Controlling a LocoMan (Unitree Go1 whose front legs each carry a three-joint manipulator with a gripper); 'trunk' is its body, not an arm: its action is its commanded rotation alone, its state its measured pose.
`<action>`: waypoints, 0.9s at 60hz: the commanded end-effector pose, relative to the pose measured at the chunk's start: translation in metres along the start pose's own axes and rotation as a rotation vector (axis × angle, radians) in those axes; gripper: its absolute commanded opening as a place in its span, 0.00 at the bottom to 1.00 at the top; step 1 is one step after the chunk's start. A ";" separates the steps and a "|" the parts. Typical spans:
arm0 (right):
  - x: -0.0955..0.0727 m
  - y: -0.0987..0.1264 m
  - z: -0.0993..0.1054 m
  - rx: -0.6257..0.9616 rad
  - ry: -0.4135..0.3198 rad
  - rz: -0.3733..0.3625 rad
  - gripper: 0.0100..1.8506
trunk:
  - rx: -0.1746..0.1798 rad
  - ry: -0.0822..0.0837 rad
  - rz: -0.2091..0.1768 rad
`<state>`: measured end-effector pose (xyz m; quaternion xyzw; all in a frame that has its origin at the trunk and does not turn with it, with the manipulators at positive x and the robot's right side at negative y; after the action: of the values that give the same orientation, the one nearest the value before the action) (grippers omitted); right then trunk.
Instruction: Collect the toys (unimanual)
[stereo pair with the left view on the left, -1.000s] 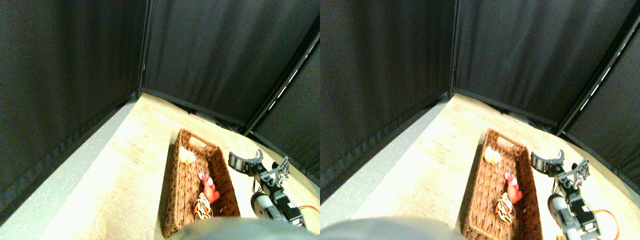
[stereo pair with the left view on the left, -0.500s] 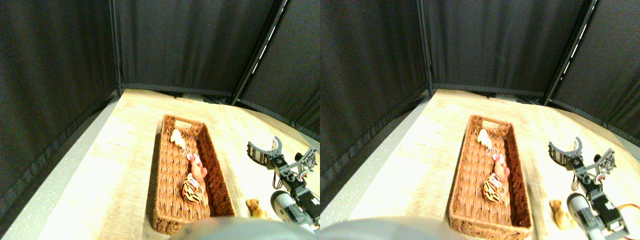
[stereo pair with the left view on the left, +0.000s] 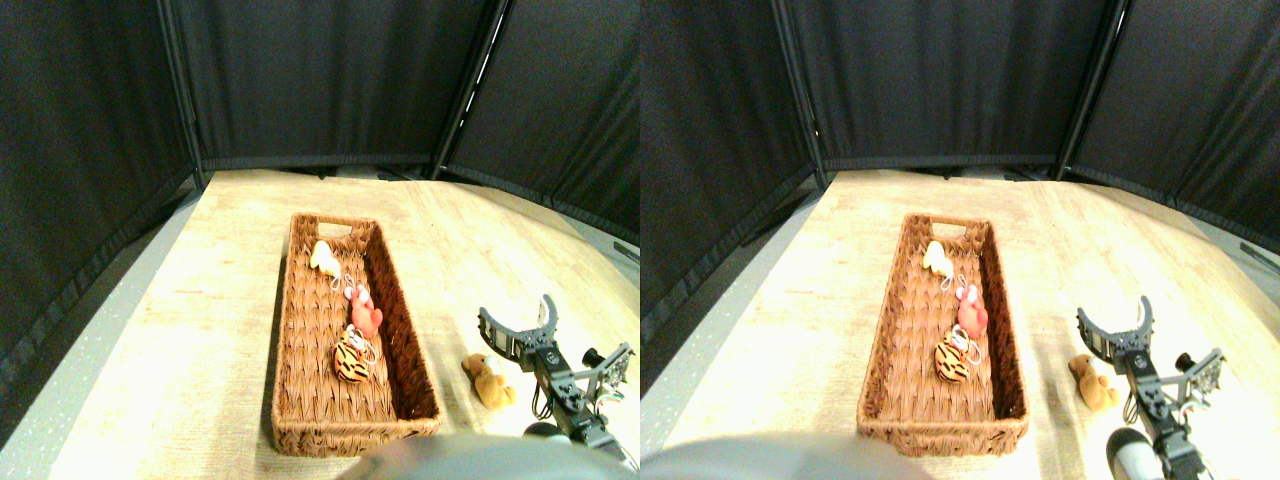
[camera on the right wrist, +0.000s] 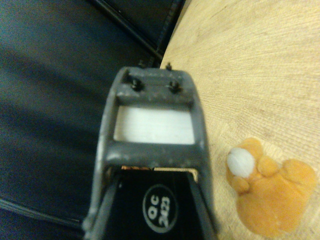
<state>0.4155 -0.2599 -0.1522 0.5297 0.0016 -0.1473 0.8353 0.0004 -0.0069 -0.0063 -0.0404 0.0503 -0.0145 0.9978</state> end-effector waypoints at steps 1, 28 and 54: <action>-0.009 -0.002 -0.004 0.039 -0.022 -0.042 0.43 | -0.029 -0.013 -0.031; -0.035 -0.040 -0.026 0.136 0.029 -0.178 0.46 | -0.052 -0.004 -0.019; -0.010 -0.080 -0.027 0.174 0.050 -0.248 0.37 | -0.060 -0.009 -0.012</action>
<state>0.3834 -0.2611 -0.2334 0.5975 0.0840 -0.2401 0.7605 -0.0003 -0.0046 -0.0049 -0.0575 0.0502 -0.0191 0.9969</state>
